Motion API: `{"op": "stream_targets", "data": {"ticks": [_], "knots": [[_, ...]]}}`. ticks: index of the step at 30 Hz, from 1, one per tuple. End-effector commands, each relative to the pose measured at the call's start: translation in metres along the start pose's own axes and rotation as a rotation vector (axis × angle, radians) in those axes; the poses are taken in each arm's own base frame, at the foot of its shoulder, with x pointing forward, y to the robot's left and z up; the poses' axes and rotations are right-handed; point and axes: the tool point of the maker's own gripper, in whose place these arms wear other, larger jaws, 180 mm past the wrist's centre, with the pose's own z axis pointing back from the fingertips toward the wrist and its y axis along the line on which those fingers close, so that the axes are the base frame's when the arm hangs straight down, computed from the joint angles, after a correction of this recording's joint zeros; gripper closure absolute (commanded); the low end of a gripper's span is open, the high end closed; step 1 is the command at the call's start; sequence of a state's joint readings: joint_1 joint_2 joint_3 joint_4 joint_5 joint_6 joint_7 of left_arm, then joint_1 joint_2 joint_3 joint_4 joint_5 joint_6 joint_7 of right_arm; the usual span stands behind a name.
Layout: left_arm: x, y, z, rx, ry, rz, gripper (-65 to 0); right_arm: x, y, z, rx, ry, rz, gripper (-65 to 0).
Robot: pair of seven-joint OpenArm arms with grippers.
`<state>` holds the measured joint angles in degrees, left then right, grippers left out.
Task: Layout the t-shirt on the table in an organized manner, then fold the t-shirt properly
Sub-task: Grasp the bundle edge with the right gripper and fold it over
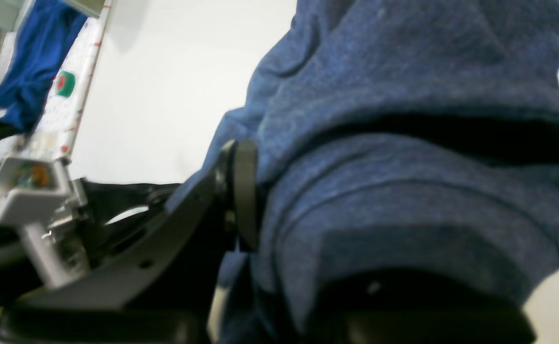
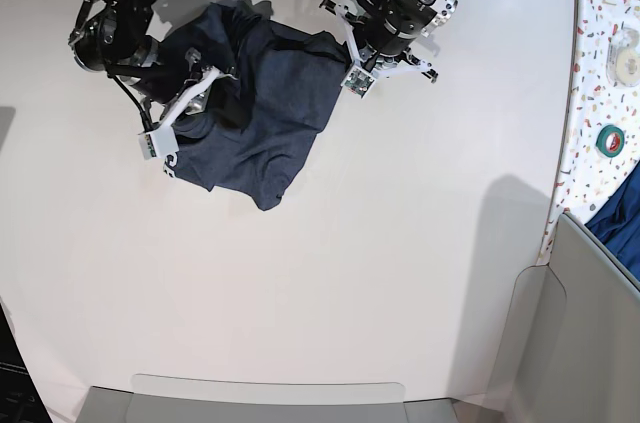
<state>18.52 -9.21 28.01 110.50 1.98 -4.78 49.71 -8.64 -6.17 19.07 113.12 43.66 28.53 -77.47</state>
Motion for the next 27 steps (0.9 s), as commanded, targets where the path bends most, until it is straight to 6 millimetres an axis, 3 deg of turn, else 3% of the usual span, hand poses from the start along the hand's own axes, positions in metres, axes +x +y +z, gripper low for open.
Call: {"op": "stream_targets", "data": {"ticks": [1, 8, 18, 23, 27], "knots": [[0.009, 0.000, 0.003, 0.000, -0.032, -0.003, 0.0, 0.012, 0.006, -0.002, 0.004, -0.037, 0.016, -6.7], [0.001, -0.004, 0.004, -0.007, -0.015, 0.002, 0.0, 0.009, -0.024, -0.008, -0.181, 0.037, 0.063, -6.6], [-0.005, -0.007, 0.005, -0.015, -0.002, 0.008, 0.0, 0.016, -0.033, -0.034, -0.150, -0.005, 0.013, -6.9], [-0.005, -0.008, 0.005, -0.016, -0.001, 0.009, 0.0, 0.015, -0.022, -0.059, -0.084, 0.042, 0.016, -7.0], [-0.005, -0.008, 0.005, -0.016, -0.001, 0.009, 0.0, 0.021, -0.002, -0.071, -0.033, 0.053, 0.066, -7.1]]}}
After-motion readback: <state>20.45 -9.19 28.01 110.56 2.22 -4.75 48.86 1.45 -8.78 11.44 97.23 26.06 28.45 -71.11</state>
